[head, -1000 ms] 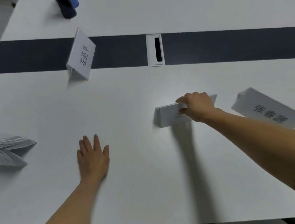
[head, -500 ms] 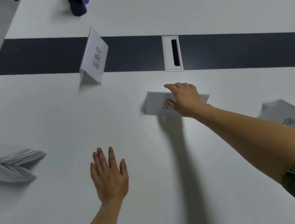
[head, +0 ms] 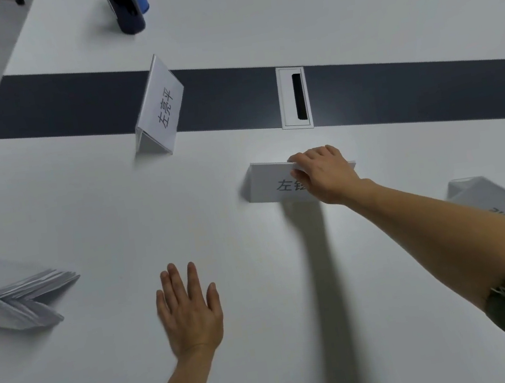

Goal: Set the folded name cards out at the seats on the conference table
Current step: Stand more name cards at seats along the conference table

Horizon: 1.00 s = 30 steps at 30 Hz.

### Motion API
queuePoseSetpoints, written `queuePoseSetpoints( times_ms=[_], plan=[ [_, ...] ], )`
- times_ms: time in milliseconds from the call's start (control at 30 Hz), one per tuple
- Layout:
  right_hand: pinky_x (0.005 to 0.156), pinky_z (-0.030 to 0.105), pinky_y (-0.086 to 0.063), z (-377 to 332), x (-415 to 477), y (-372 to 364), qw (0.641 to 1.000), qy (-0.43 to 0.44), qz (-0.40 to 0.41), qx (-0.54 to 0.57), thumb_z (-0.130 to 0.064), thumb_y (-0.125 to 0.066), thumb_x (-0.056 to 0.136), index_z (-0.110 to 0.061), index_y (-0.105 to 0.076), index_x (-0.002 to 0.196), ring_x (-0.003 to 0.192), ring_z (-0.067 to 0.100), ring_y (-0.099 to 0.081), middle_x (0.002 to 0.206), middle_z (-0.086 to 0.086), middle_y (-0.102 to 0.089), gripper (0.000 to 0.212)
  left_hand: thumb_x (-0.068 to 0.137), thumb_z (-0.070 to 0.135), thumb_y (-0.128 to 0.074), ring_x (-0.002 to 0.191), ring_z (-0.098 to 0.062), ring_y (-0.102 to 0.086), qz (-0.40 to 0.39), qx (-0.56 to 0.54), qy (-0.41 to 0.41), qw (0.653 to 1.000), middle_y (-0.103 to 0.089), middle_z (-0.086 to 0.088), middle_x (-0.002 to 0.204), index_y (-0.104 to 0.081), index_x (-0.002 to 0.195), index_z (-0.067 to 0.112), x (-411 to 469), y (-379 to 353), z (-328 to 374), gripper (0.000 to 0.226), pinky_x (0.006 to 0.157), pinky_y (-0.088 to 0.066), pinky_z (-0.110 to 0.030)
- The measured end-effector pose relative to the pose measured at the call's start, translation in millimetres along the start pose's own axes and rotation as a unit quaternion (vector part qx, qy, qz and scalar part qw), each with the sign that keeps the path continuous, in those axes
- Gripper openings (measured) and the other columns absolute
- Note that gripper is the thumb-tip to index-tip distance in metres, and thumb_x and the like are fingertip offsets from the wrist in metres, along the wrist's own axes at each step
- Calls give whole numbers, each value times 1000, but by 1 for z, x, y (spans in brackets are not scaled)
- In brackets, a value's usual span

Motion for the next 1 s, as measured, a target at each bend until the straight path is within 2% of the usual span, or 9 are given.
queuePoseSetpoints(
  times_ms=[200, 333, 467, 567, 667, 733, 800, 933, 1000],
  plan=[
    [106, 42, -28, 1, 1, -2, 1000, 2, 0, -1, -39, -34, 102, -23, -50, 129, 119, 31, -48, 125, 7, -61, 36, 96, 53, -7, 148, -30, -17, -3, -2, 0, 1000, -21, -16, 158, -30, 150, 14, 1, -2, -1, 70, 118, -17, -48],
    [111, 45, -24, 2, -2, -3, 1000, 3, 4, -1, -44, -37, 100, -25, -46, 137, 130, 29, -41, 136, 6, -54, 43, 96, 53, -7, 147, -30, -17, -6, -6, 0, 1000, -22, -16, 158, -32, 149, 14, 1, -2, -1, 71, 118, -16, -48],
    [113, 48, -25, 7, -23, 5, 998, 1, 54, -10, -46, -44, 97, -22, -41, 142, 134, 31, -38, 141, 8, -49, 51, 96, 54, -7, 147, -31, -19, -8, -8, -1, 1000, -24, -17, 157, -34, 148, 14, 1, -2, -1, 71, 117, -15, -47],
    [107, 44, -34, 15, -52, 16, 995, -4, 101, 3, -40, -49, 96, -18, -47, 138, 126, 31, -45, 136, 9, -52, 47, 95, 53, -11, 148, -29, -15, -3, 0, 3, 1000, -21, -16, 158, -29, 150, 16, 4, -3, -4, 69, 118, -9, -45],
    [85, 40, -47, 31, -96, 24, 993, -21, 114, 33, -34, -50, 97, -17, -51, 134, 112, 29, -54, 130, 6, -57, 41, 99, 50, -15, 149, -30, -9, -13, 15, 4, 1000, -14, -16, 160, -22, 152, 16, 1, -6, -4, 63, 119, -7, -46],
    [76, 38, -51, 50, -135, 28, 991, -36, 117, 44, -35, -49, 97, -21, -52, 133, 106, 24, -60, 125, 1, -59, 39, 99, 46, -19, 148, -34, -10, -31, 33, 0, 999, -13, -20, 159, -21, 153, 13, -1, -1, 2, 63, 119, -12, -49],
    [74, 37, -53, 69, -171, 28, 991, -51, 112, 59, -36, -48, 98, -23, -55, 129, 99, 21, -65, 119, -2, -62, 35, 100, 39, -27, 145, -38, -14, -66, 41, 10, 997, -15, -24, 157, -23, 151, 10, 1, 10, 8, 59, 116, -19, -49],
    [75, 36, -54, 114, -253, 23, 987, -96, 102, 76, -38, -51, 96, -25, -60, 123, 88, 18, -69, 113, -6, -66, 31, 97, 27, -41, 126, -34, -41, -119, 37, -43, 991, -43, -18, 138, -44, 134, 8, -21, 33, 59, 41, 101, -37, -44],
    [75, 35, -53, 144, -299, 21, 984, -126, 97, 78, -38, -52, 96, -26, -61, 121, 87, 16, -69, 113, -8, -67, 30, 96, 26, -42, 119, -31, -47, -132, 16, -89, 987, -48, -13, 132, -49, 128, 10, -48, 41, 103, 36, 96, -40, -40]
  ],
)
Point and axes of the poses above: each hand's wrist, its own x-axis towards the middle knuckle, its own y-axis out of the back of the hand, z = x × y, the point moved 6 cm from there along x, towards the middle knuckle
